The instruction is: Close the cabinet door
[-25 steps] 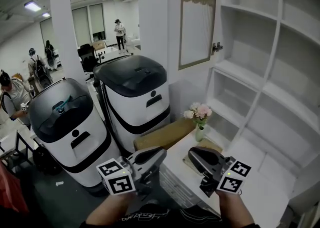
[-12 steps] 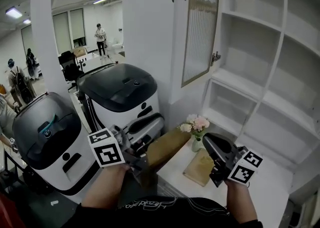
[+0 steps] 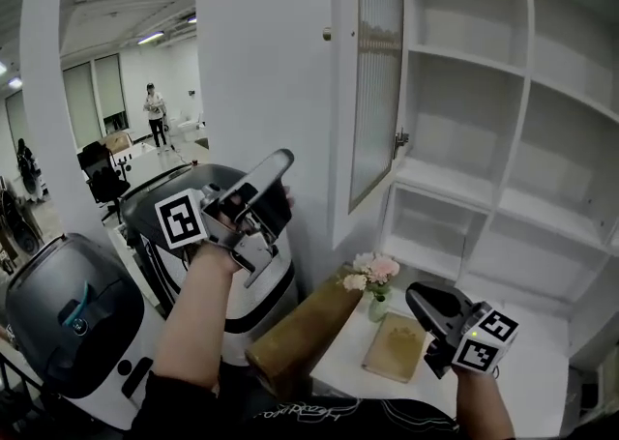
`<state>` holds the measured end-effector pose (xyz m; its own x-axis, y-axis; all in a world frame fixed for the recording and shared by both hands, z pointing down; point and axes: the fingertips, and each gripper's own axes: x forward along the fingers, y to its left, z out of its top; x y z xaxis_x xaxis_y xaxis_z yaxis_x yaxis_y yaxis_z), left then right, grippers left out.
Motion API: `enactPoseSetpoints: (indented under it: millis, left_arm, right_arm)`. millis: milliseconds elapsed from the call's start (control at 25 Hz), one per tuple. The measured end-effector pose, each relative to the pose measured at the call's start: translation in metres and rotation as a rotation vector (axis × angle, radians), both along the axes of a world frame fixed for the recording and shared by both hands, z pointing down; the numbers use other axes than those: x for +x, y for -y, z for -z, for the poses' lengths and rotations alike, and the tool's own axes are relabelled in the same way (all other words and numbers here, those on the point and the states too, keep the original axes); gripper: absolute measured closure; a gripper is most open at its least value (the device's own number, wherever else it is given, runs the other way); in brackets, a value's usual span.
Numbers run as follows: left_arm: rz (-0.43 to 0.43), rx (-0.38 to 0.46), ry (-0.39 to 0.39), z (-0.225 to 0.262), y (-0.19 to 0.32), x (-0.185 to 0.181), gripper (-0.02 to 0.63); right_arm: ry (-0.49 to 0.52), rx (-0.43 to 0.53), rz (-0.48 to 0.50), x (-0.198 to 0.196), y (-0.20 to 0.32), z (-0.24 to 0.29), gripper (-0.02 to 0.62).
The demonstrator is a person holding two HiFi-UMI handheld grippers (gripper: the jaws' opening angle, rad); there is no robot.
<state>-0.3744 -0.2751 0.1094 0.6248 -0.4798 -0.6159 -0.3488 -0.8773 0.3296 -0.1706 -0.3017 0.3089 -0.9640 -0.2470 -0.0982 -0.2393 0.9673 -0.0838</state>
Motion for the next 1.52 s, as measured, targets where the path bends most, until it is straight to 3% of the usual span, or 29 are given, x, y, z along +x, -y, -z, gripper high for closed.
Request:
enactPoseSetpoints:
  millis: [80,280,520,800,960,1520]
  left_arm:
    - [-0.030,0.038,-0.043,0.025,0.014,-0.009,0.463]
    - [-0.114,0.141,-0.062,0.081,0.044,-0.006,0.463]
    - [-0.218,0.253,-0.031,0.109,0.048,0.003,0.463]
    - [-0.288,0.356,0.039,0.151,0.049,0.031,0.466]
    - [-0.316,0.368,0.052,0.155,0.052,0.036,0.505]
    - [-0.345,0.412,0.078,0.157,0.054,0.038,0.512]
  right_arm:
    - [-0.014,0.008,-0.035,0.002,0.003,0.001,0.538]
    - [-0.023,0.009,-0.119,0.012,0.015,0.005,0.538]
    - [-0.028,-0.012,-0.187,0.020,0.018,-0.016,0.538]
    - [-0.036,0.004,-0.246,0.029,0.026,-0.001,0.538]
    - [-0.072,0.011,-0.261,0.025,0.027,-0.013,0.538]
    - [-0.080,-0.029,-0.239,0.006,0.043,-0.032,0.538]
